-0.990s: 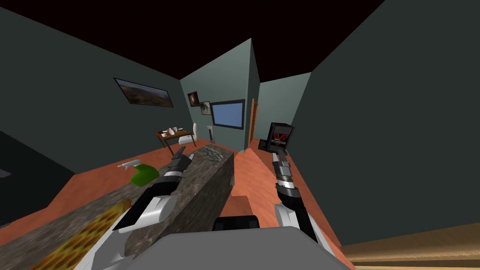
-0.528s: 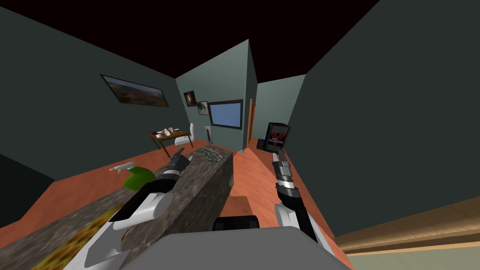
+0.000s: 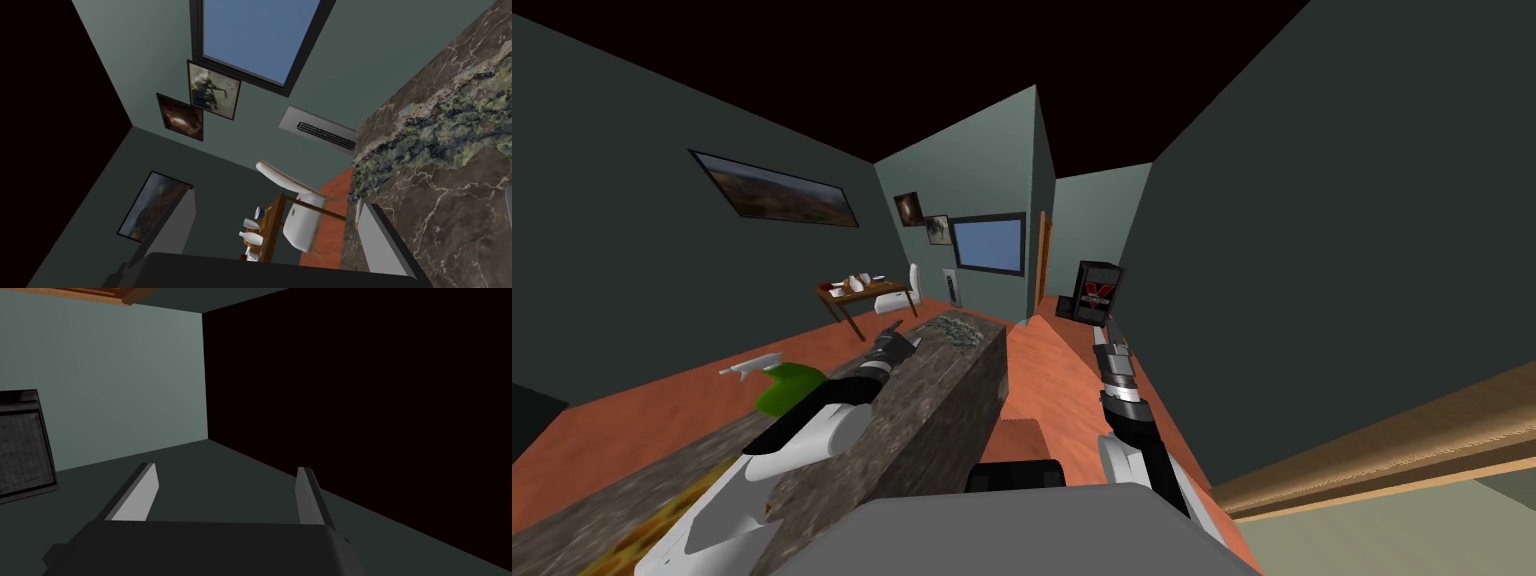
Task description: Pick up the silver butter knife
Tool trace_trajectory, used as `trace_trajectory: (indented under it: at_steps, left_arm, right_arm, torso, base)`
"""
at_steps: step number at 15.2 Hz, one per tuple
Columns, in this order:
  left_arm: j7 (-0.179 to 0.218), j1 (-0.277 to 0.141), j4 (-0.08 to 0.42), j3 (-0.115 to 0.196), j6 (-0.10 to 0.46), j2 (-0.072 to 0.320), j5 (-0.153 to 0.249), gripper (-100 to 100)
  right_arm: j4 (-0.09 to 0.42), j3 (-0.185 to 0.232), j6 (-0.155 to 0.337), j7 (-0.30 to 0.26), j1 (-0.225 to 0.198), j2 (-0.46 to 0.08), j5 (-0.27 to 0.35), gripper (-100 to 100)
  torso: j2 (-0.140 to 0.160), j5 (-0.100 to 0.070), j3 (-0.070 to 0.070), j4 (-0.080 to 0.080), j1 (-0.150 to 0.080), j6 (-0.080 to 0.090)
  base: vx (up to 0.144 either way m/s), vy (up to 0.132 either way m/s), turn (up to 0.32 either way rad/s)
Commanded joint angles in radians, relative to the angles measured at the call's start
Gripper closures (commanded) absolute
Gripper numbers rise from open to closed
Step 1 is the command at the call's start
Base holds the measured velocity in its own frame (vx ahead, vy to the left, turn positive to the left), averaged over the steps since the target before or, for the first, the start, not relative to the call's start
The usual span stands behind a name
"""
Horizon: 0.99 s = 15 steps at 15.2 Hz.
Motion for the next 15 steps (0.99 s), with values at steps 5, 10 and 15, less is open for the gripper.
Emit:
trace_trajectory:
  at_steps: [5, 10, 15]
  left_arm:
    - [0.049, -0.018, 0.044, 0.042, 0.119, 0.034, 0.089, -100]
    - [0.071, -0.026, 0.067, 0.060, 0.194, 0.049, 0.127, -100]
    - [0.118, -0.038, 0.115, 0.093, 0.301, 0.079, 0.201, -100]
  right_arm:
    - [0.000, 0.000, 0.000, 0.000, 0.000, 0.000, 0.000, 0]
    - [0.000, 0.000, 0.000, 0.000, 0.000, 0.000, 0.000, 0]
    - [0.000, 0.000, 0.000, 0.000, 0.000, 0.000, 0.000, 0]
  torso:
    - [0.000, 0.000, 0.000, 0.000, 0.000, 0.000]
    - [-0.001, 0.000, 0.000, 0.000, 0.000, 0.000]
    - [-0.001, 0.000, -0.001, 0.000, 0.000, 0.000]
  base:
    - [0.001, 0.013, -0.059]
    - [0.005, 0.011, -0.058]
    - [0.009, 0.011, -0.067]
